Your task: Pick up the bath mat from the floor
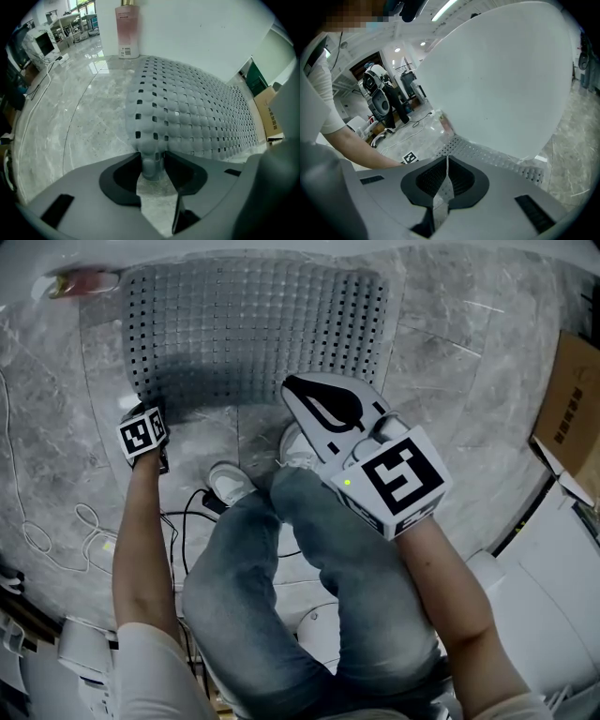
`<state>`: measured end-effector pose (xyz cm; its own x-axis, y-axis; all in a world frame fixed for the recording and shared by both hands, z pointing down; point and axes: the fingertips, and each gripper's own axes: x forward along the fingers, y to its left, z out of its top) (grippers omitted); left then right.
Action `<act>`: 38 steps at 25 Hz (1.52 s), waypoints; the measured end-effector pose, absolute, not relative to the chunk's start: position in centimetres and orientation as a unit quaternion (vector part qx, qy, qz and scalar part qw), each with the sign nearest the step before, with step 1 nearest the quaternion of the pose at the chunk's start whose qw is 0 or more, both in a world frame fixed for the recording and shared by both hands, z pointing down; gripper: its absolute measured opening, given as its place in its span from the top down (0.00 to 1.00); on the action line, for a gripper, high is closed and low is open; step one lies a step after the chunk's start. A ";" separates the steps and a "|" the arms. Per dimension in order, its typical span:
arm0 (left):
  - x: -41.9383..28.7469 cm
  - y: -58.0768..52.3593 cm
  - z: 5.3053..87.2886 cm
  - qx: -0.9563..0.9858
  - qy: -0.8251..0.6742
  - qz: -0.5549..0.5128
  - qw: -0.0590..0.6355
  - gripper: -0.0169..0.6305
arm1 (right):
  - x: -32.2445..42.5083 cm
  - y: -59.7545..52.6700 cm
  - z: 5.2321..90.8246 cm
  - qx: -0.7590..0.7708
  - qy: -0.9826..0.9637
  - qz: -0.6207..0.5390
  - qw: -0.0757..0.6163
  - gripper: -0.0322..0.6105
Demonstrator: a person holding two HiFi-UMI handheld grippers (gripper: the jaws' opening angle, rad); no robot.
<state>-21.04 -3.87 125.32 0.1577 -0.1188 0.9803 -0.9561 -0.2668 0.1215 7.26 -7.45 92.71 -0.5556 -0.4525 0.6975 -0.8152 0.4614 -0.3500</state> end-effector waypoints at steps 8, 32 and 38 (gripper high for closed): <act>-20.2 -3.1 123.2 0.630 -0.409 0.493 0.439 0.76 | 7.3 -6.6 91.9 0.390 -0.808 0.356 0.262 0.90; -18.9 0.5 109.8 0.656 -0.392 0.484 0.426 0.91 | 7.1 -3.3 82.1 0.389 -0.799 0.381 0.256 0.91; -19.2 0.8 105.4 0.651 -0.413 0.473 0.427 0.91 | 6.9 -3.3 78.7 0.387 -0.802 0.378 0.254 0.91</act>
